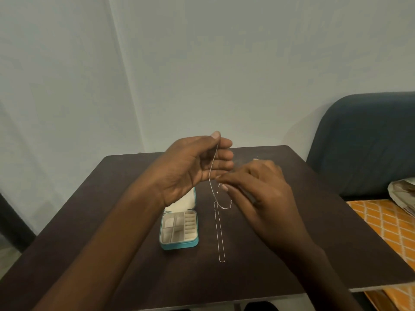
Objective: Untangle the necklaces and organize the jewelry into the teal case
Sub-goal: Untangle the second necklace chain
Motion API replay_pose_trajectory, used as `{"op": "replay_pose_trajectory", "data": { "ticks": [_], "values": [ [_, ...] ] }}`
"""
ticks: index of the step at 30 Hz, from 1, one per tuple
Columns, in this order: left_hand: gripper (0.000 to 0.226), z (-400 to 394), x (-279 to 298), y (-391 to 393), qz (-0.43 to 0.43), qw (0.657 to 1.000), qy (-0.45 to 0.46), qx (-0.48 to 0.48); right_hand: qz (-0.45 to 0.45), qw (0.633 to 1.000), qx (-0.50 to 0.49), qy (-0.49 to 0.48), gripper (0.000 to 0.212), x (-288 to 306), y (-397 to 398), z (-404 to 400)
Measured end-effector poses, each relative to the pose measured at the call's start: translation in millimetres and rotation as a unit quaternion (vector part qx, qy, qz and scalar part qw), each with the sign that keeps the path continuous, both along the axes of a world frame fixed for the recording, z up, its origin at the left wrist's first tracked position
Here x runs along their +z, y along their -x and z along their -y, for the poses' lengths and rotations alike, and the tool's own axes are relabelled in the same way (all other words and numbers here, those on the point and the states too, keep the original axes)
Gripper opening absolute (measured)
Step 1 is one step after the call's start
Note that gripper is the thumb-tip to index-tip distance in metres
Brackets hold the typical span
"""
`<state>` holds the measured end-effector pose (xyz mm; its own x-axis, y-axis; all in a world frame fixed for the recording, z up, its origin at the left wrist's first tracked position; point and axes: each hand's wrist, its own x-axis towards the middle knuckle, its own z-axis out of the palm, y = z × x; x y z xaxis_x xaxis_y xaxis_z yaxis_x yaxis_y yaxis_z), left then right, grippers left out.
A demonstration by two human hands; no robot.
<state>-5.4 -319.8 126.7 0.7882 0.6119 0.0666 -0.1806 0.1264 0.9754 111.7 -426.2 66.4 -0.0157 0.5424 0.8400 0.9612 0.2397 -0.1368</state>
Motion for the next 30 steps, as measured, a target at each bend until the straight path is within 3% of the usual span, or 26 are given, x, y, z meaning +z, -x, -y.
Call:
{"op": "replay_pose_trajectory", "data": {
  "ticks": [10,16,23,30],
  "values": [
    [0.034,7.2,-6.9,-3.4,-0.043,0.997,-0.070,-0.004,-0.040,0.997,-0.018,-0.063,0.010,25.0,-12.6,-7.1],
    [0.033,10.9,-7.8,-4.0,-0.050,0.995,-0.084,-0.035,-0.134,0.989,0.033,-0.047,0.010,26.8,-16.3,-9.9],
    [0.026,7.8,-10.6,-2.5,-0.062,0.993,-0.086,-0.061,-0.395,0.902,0.171,0.026,0.015,25.5,-16.7,-12.1],
    [0.022,4.2,-14.4,1.0,-0.090,0.988,-0.035,-0.123,-0.484,0.853,0.196,0.015,0.010,18.1,-16.4,-19.2]
  ]
}}
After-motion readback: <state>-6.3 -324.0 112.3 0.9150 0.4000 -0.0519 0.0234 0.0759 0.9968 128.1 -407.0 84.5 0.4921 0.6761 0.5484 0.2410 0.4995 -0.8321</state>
